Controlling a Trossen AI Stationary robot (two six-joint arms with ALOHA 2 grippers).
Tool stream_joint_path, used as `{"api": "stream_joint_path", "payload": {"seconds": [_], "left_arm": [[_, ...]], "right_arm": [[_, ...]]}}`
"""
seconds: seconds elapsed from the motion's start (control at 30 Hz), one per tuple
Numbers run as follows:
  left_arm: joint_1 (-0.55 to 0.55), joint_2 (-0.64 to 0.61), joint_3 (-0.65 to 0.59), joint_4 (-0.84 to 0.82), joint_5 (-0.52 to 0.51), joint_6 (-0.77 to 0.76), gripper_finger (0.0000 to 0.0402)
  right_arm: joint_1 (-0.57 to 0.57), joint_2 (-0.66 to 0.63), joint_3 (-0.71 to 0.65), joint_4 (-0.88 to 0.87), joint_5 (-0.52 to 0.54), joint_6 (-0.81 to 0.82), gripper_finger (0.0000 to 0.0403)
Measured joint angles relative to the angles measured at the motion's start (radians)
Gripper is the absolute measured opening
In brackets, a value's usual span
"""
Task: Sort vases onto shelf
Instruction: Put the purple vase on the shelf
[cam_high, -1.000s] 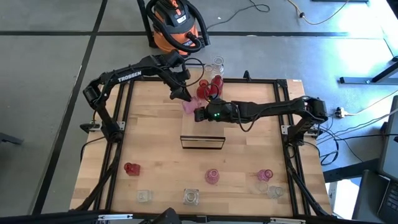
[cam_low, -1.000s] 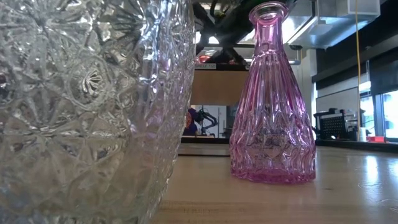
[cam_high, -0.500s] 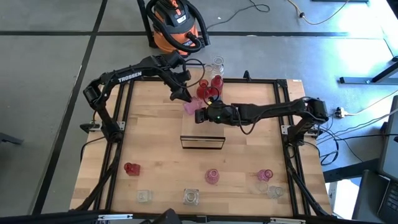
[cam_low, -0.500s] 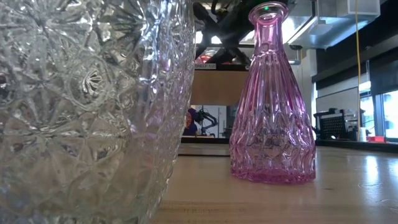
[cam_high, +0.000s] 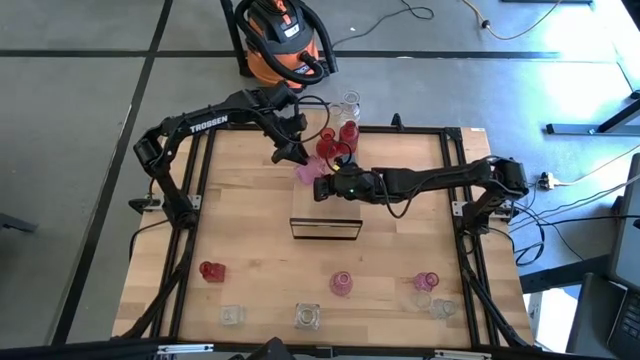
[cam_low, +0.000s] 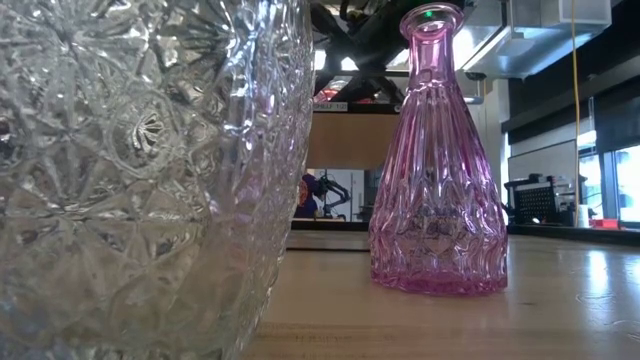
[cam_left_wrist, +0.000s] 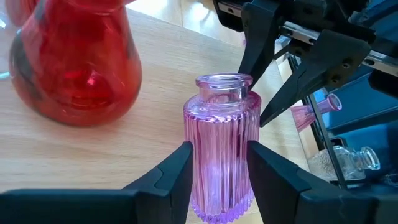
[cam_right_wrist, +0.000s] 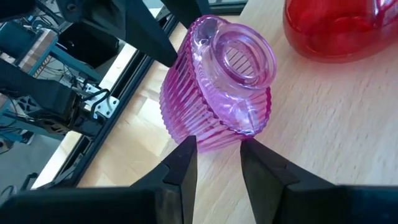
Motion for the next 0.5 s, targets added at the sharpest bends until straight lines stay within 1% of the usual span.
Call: {"api": "stream_joint_path", "payload": {"seconds": [0.23,0.33,0.5], "left_arm": [[0.000,0.000,-0.002,-0.007,-0.010,0.027,0.0140],[0.000,0.003,-0.004,-0.018,-0.022,0.030,0.0140],[-0.003,0.007,-0.006,-0.015,-0.031,0.030,0.0140]], "right_arm": [[0.000,-0.011,0.000,0.001,0.052,-0.036,0.0108],[-0.002,-0.019,0.004,0.016,0.090,-0.043,0.0108],[-0.005,-0.023,0.008,0.037,0.092,-0.050,0.0108]]}}
